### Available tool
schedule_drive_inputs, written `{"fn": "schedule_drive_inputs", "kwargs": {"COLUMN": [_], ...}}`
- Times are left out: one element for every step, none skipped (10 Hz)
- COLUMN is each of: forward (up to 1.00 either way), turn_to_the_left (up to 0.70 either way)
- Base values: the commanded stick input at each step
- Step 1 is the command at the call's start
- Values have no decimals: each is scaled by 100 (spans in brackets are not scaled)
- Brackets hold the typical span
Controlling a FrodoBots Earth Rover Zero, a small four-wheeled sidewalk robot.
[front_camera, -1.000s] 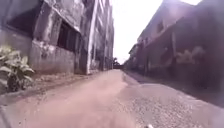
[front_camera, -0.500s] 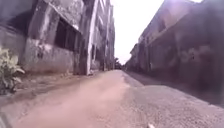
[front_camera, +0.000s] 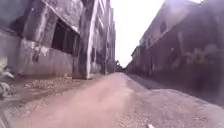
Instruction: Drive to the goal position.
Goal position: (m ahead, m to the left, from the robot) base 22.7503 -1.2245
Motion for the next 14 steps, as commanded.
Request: {"fn": "schedule_drive_inputs", "kwargs": {"forward": [60,60,60,60,60,60,60,60,60,60,60,60,60,60], "turn_to_the_left": [0,0,0,0,0,-8,-15,-15,-15,-15,-15,-15,-15,-7]}}
